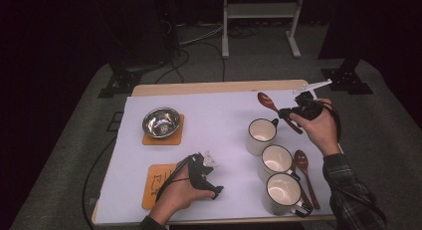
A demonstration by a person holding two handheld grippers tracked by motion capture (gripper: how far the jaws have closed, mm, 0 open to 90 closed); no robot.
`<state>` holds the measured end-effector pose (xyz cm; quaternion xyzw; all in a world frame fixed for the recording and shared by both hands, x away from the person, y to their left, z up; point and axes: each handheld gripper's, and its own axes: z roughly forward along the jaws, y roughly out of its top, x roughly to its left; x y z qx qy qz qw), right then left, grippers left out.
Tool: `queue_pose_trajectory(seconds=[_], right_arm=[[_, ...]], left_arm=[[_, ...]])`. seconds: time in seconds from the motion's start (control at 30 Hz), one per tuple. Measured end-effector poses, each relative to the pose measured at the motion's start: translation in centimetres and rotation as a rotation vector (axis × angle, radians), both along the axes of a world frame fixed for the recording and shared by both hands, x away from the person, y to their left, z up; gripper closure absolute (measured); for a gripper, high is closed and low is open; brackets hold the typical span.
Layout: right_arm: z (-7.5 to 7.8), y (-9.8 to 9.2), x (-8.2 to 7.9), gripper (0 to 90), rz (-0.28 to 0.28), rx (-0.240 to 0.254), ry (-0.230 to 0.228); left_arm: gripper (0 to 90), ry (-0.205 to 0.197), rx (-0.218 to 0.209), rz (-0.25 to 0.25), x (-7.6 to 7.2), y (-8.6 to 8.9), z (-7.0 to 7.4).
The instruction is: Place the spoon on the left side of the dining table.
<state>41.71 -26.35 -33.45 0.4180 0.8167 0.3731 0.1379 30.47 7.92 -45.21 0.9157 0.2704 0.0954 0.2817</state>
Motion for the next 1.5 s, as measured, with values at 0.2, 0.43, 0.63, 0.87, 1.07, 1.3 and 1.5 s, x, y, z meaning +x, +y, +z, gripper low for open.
queue_pose_trajectory(seconds=[0.2,0.43,0.63,0.87,1.07,1.3,1.5], right_arm=[[0.2,1.1,0.5,80.6,0.022,-0.005,-0.01],[0.3,2.2,1.2,80.6,0.039,0.004,-0.004],[0.6,3.3,1.6,80.6,0.055,0.009,-0.007],[0.5,4.6,2.2,80.6,0.072,0.006,-0.007],[0.6,5.7,2.6,80.6,0.093,0.005,-0.008],[0.8,6.8,3.1,80.6,0.111,0.006,-0.01],[0.9,7.8,3.5,80.6,0.129,0.006,-0.014]], left_arm=[[1.3,0.002,0.002,0.0,0.0,0.0,0.0],[1.3,0.003,0.003,0.0,0.0,0.0,0.0],[1.3,0.003,0.002,0.001,0.0,-0.1,0.0],[1.3,0.006,0.003,0.002,0.0,-0.1,0.0],[1.3,0.008,0.005,0.001,0.1,-0.1,0.1],[1.3,0.008,0.009,0.001,0.1,-0.1,0.1],[1.3,0.006,0.008,0.002,0.1,-0.1,0.1]])
